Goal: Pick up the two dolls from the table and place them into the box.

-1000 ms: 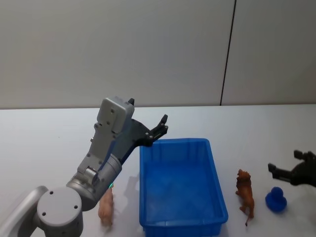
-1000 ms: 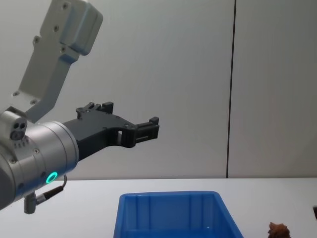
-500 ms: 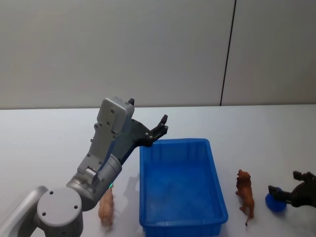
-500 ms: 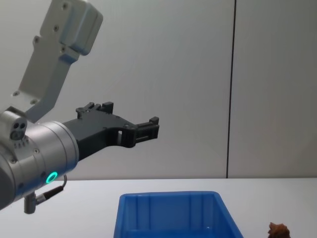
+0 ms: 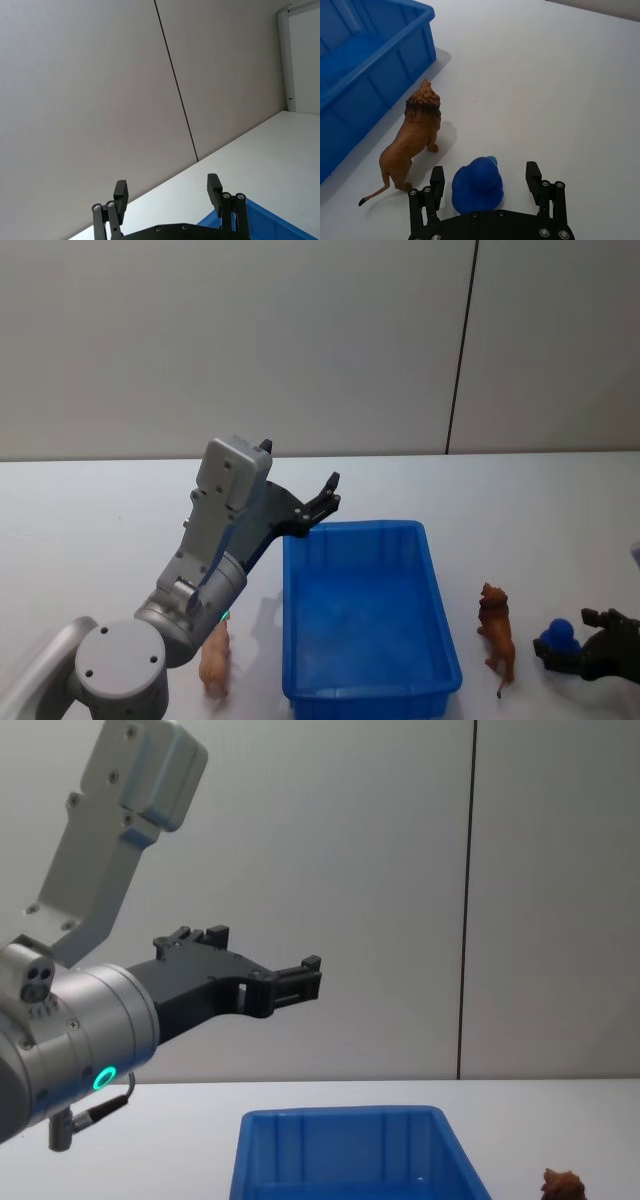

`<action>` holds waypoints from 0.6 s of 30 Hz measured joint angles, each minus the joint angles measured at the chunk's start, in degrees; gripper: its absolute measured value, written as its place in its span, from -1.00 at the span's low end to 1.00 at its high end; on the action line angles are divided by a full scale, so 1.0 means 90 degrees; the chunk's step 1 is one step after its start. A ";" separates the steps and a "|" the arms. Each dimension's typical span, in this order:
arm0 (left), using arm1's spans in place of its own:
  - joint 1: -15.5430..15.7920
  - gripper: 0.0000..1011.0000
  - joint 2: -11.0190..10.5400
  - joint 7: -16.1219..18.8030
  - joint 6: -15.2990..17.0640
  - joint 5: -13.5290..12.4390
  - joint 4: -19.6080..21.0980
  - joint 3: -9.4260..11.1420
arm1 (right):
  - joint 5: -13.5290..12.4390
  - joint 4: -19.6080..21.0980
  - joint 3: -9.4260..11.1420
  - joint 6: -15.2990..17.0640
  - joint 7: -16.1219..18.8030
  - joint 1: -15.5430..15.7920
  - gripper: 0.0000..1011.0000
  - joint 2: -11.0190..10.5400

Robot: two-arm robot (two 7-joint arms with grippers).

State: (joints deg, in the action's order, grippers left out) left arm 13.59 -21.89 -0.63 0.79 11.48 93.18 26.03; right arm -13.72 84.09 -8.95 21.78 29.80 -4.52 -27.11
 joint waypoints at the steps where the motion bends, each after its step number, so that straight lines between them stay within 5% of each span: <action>1: 0.0000 0.98 0.0000 0.0000 0.0000 0.0000 0.0000 0.0000 | 0.0009 -0.0016 -0.0008 0.0005 0.0008 -0.0008 0.98 0.0005; 10: 0.0000 0.98 0.0000 0.0000 0.0000 0.0000 0.0000 0.0000 | 0.0104 -0.0163 -0.0080 0.0038 0.0083 -0.0117 0.79 0.0056; 18: 0.0000 0.98 0.0000 0.0000 0.0000 0.0000 0.0000 0.0000 | 0.0150 -0.0268 -0.0123 0.0070 0.0163 -0.0231 0.34 0.0089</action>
State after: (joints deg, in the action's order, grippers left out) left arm 13.59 -21.89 -0.63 0.79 11.48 93.18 26.03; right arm -12.37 81.68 -10.05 22.41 31.27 -6.60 -26.30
